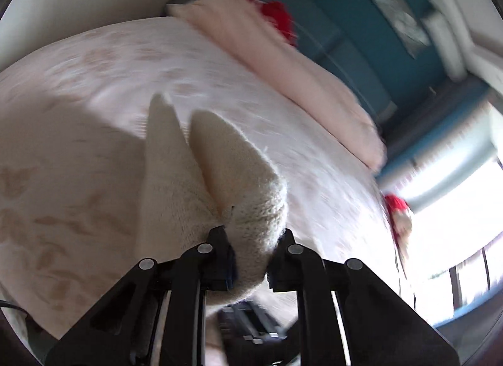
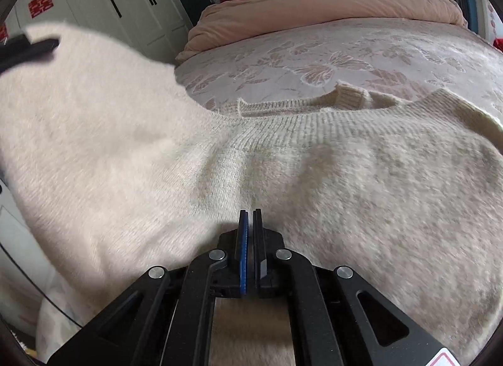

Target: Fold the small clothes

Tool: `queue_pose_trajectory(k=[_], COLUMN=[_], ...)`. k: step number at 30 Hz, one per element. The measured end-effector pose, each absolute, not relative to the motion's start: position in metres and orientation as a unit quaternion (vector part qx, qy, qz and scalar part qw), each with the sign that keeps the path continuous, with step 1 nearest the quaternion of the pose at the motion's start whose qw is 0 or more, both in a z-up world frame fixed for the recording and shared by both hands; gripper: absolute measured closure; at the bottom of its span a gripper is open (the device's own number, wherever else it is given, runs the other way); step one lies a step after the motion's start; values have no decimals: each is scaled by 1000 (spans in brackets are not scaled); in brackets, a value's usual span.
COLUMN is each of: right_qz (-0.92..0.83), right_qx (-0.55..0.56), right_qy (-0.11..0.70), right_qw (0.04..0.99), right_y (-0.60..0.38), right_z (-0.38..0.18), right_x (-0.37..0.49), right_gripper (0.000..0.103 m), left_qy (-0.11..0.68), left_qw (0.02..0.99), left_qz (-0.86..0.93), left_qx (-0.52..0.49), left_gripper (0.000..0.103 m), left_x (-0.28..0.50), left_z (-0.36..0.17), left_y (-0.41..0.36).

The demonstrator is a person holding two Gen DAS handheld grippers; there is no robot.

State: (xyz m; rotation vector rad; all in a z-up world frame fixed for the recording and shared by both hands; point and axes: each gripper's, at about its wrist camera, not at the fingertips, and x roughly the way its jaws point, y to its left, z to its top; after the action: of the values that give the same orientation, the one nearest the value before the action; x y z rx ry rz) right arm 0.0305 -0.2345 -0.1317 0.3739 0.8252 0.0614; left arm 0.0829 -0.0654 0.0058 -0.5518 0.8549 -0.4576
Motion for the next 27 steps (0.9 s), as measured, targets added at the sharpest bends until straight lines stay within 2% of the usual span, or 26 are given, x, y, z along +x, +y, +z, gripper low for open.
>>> queue_pose_trajectory(k=[4,6,7,8,10,11,12,13,14,15,16,17,18,20,24,27], right_qz=[-2,-56,-77,-92,-128,-136,-143,-147,-147,-142,-135,-124,-112,-82,-21,1], right_qx=[212,210,212,217,213,213,216,221,229,234,235,232,227,212,209,205], right_qy=[367,374,382,387,392,392,393,391,385,377,368,359,354,345,360,401], right_qw=[906,902,896,892,886,884,882,881,882,885,890,895,900,911,909,893], right_y=[-286,-314,-331,-346,-368,-376,-382,-386,-390,-390,-388,-383,-377,-364,-331,-312], right_z=[-102,-96,-96,-97,-95,-93,-89,-86,-81,-74,-67,-58,-49,-35,-32,-52], right_x=[-37,-72,-89,-106,-135,-147,-155,-161,-165,-166,-164,-158,-148,-124,-75,-44], right_gripper=[101,100,93,91,90,90,89,84,74,68,57,51,48,36,34,28], left_qy=[424,462,490,509,552,566,561,547,534,518,503,488,472,460,455,464], left_qw=[829,804,787,781,756,747,750,759,768,781,792,807,820,832,861,865], left_qz=[-298,-322,-331,-326,-322,-315,-313,-317,-319,-319,-320,-308,-302,-290,-218,-178], left_qx=[-210,-191,-175,-158,-144,-149,-156,-157,-151,-140,-135,-125,-120,-112,-67,-65], left_gripper=[90,89,89,88,83,82,76,65,58,44,34,29,25,23,23,23], left_x=[54,44,41,37,29,26,20,14,8,1,-4,-11,-18,-14,-15,-3], left_z=[10,-11,-28,-42,-75,-83,-84,-81,-75,-66,-59,-51,-44,-37,-48,-62], left_y=[-151,-190,-209,-221,-232,-228,-218,-208,-198,-183,-172,-157,-142,-116,-66,-46])
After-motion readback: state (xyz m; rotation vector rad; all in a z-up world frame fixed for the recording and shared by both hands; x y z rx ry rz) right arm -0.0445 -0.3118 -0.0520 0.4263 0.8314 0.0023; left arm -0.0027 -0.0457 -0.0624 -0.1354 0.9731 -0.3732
